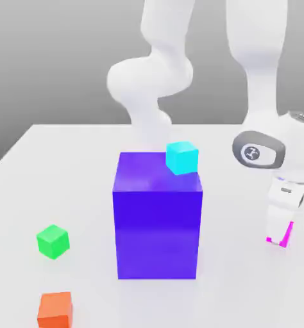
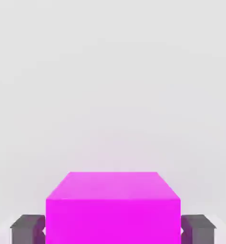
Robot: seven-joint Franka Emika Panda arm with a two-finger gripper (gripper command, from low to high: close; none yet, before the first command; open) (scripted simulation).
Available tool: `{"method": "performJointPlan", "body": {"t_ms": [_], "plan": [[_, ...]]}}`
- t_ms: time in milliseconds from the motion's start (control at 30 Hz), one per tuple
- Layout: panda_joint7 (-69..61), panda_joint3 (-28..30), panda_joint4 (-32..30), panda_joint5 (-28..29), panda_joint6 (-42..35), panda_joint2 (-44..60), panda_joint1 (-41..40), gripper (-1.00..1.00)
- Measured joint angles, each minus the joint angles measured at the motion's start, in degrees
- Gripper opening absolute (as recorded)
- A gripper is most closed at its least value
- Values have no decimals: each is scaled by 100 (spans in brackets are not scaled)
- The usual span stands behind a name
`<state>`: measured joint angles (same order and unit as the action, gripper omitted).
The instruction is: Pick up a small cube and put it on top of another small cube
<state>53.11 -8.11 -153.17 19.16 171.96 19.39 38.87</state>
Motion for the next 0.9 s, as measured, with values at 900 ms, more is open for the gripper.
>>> {"method": "performJointPlan", "body": {"t_ms": [900], "plan": [[-5844, 432, 482, -1510, -1432, -2315, -3082, -100]]}}
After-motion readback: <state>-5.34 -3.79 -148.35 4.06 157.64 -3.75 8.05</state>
